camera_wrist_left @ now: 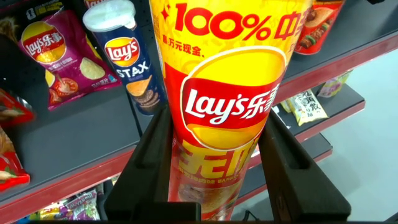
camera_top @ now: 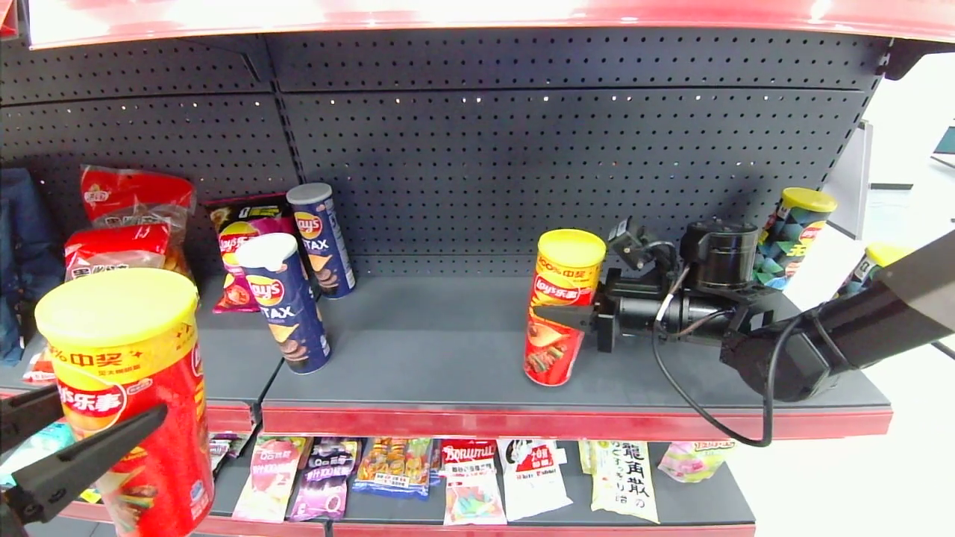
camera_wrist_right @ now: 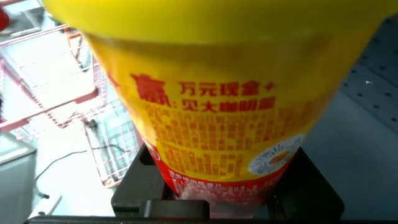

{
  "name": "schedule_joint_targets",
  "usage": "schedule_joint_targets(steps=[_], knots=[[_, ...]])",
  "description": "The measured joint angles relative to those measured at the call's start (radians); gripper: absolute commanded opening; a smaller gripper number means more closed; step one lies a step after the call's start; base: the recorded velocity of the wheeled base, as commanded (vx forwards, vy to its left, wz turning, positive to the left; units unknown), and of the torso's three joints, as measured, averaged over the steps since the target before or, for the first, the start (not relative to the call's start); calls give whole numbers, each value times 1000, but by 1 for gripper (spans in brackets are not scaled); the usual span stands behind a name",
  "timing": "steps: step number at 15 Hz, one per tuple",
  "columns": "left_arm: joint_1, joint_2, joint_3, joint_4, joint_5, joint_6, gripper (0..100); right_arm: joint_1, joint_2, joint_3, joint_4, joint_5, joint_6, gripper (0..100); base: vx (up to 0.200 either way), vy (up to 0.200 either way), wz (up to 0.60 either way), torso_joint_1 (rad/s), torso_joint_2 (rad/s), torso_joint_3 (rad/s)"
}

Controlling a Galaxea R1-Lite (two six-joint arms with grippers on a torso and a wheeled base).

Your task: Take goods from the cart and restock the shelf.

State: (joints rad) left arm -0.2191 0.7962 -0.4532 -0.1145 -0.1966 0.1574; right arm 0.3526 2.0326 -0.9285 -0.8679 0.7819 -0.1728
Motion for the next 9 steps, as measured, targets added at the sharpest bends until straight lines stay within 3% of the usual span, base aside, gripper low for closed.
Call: schedule_joint_targets(steps=[3, 9], knots=[[0, 2, 1, 0, -1, 0, 0, -2, 20, -10, 0, 99, -8, 0, 0, 0, 0, 0, 0, 0], [-1, 14, -2, -2, -1, 2, 0, -26, 73, -69, 5, 139, -69, 0, 0, 0, 0, 0, 0, 0]])
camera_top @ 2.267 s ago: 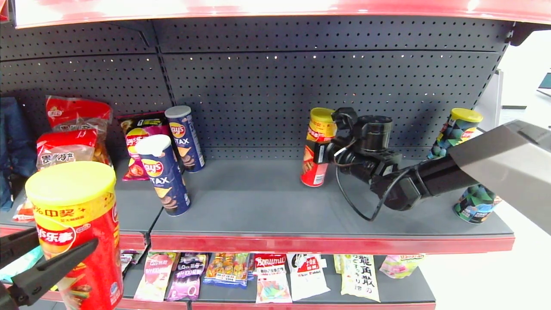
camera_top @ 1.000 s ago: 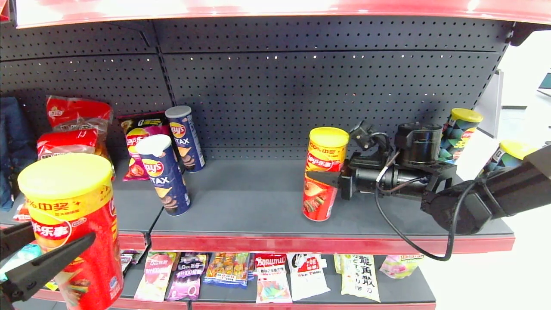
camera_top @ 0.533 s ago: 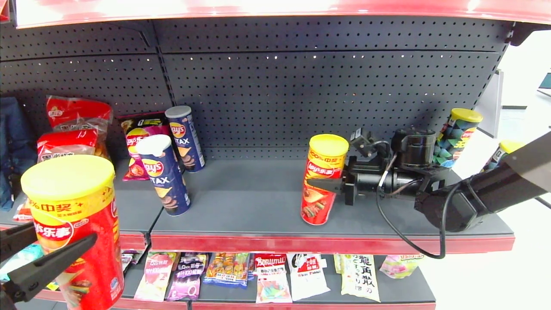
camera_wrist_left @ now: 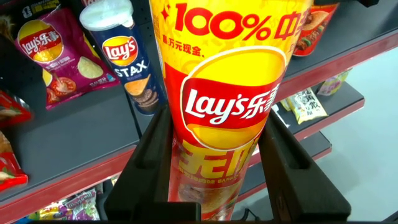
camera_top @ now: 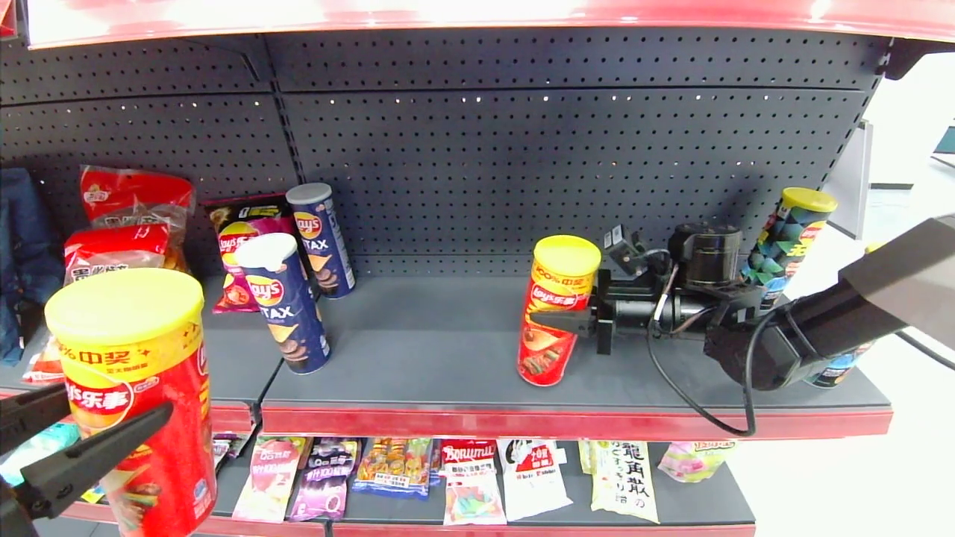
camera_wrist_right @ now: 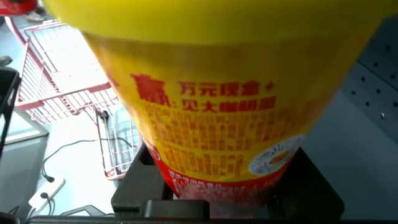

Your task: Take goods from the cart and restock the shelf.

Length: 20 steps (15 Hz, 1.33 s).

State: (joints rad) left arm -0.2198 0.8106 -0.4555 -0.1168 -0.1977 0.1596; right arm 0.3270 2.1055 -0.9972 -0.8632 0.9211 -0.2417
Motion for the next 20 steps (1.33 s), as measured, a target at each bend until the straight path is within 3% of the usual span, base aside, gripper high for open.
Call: schedule_joint_targets(steps=[20], knots=[[-1, 17, 0, -1, -8, 2, 0, 9, -11, 84, -3, 0, -1, 0, 0, 0, 0, 0, 0, 0]])
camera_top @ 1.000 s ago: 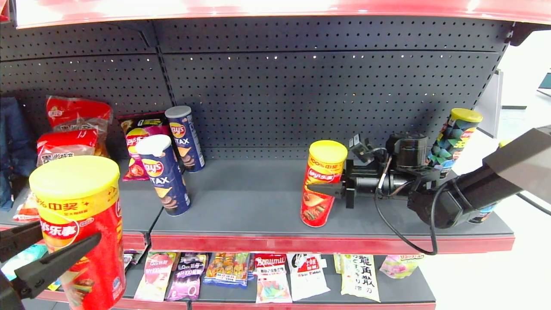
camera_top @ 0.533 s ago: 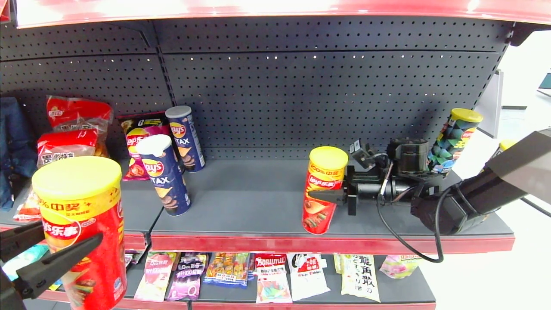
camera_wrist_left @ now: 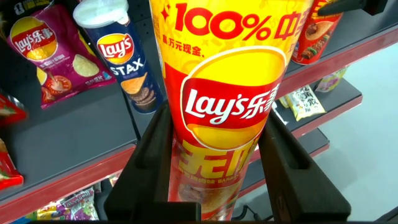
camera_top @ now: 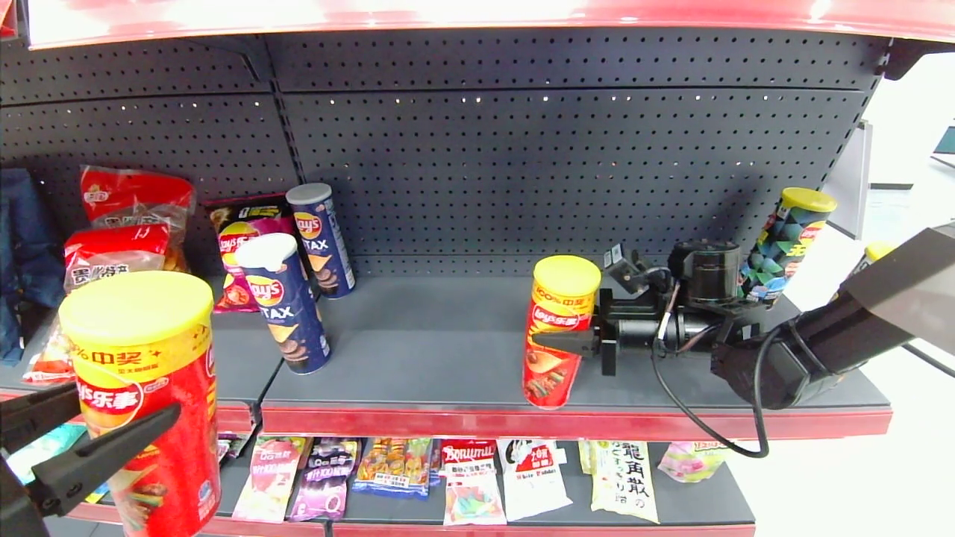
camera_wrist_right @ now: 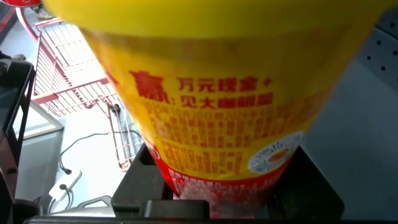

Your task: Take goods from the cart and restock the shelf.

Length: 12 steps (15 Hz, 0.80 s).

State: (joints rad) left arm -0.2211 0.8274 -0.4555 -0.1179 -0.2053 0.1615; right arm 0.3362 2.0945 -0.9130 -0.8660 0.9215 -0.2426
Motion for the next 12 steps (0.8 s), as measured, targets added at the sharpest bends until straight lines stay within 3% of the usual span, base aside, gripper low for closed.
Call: schedule_joint_targets(steps=[11, 12], knots=[[0, 0, 0, 0, 0, 0, 0, 0, 1, 0, 1, -3, -1, 0, 0, 0, 0, 0, 0, 0], [0, -1, 0, 0, 0, 0, 0, 1, 1, 0, 2, -3, -2, 100, 0, 0, 0, 0, 0, 0]])
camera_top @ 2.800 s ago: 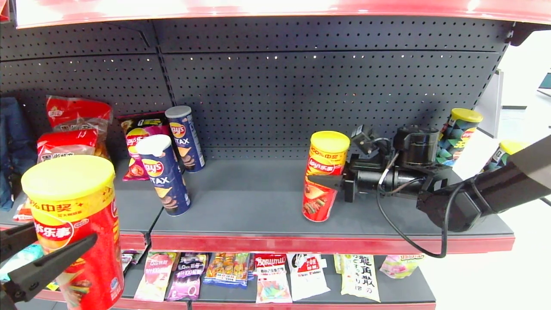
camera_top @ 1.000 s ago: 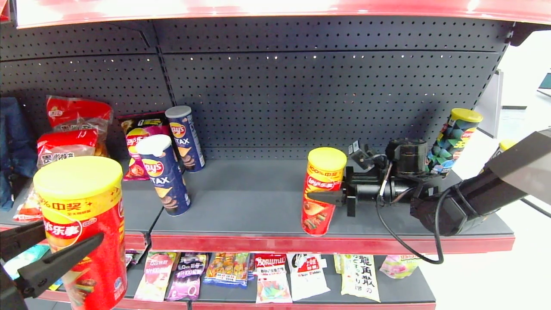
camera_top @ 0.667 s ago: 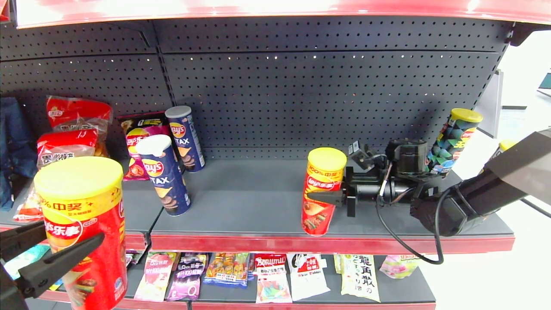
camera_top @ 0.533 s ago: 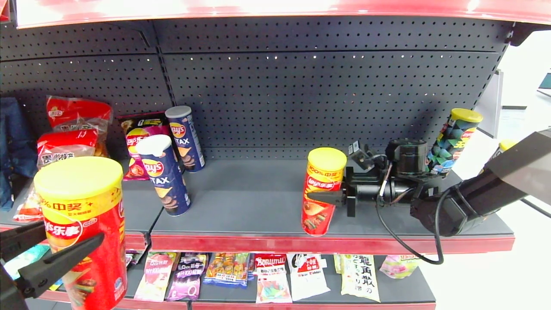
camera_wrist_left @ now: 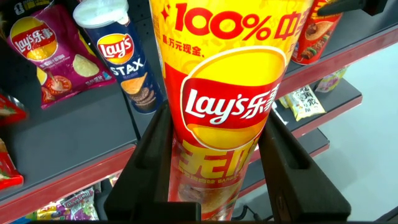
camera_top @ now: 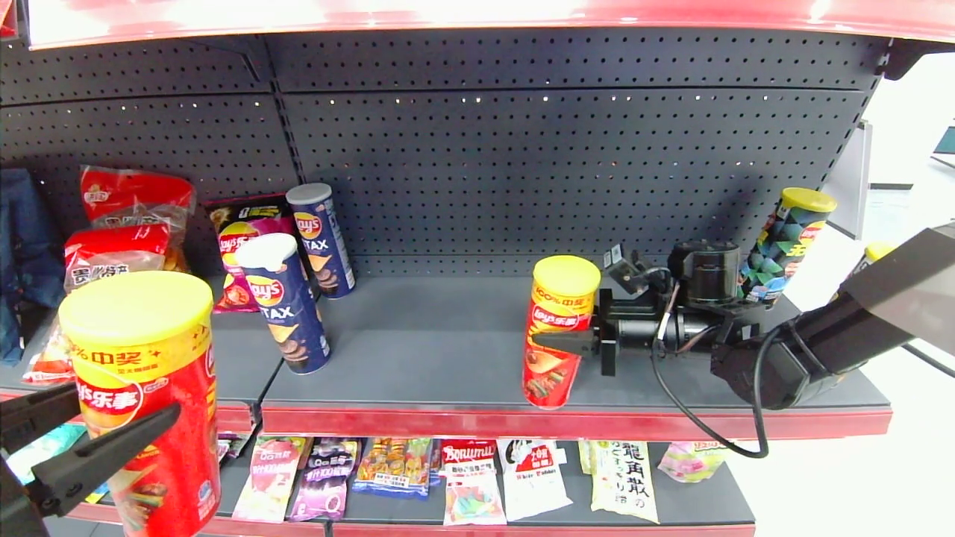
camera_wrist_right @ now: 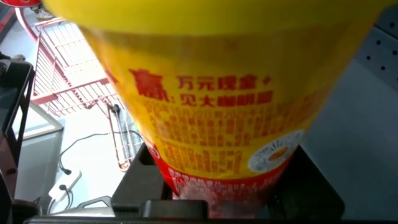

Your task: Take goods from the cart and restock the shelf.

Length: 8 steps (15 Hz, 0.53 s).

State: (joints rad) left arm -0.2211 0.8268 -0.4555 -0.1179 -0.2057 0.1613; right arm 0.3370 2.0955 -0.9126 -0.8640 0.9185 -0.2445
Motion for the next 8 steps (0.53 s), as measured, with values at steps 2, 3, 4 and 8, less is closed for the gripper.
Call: schedule_joint_targets(steps=[2, 3, 4, 8], knots=[[0, -1, 0, 0, 0, 0, 0, 0, 1, 1, 2, 0, 0, 100, 0, 0, 0, 0, 0, 0], [0, -2, 0, 0, 0, 0, 0, 0, 1, 1, 1, 0, 0, 100, 0, 0, 0, 0, 0, 0], [0, -2, 0, 0, 0, 0, 0, 0, 1, 0, -1, -2, 0, 100, 0, 0, 0, 0, 0, 0], [0, -3, 1, 0, 0, 0, 0, 0, -5, 6, -3, -9, -1, 100, 0, 0, 0, 0, 0, 0]])
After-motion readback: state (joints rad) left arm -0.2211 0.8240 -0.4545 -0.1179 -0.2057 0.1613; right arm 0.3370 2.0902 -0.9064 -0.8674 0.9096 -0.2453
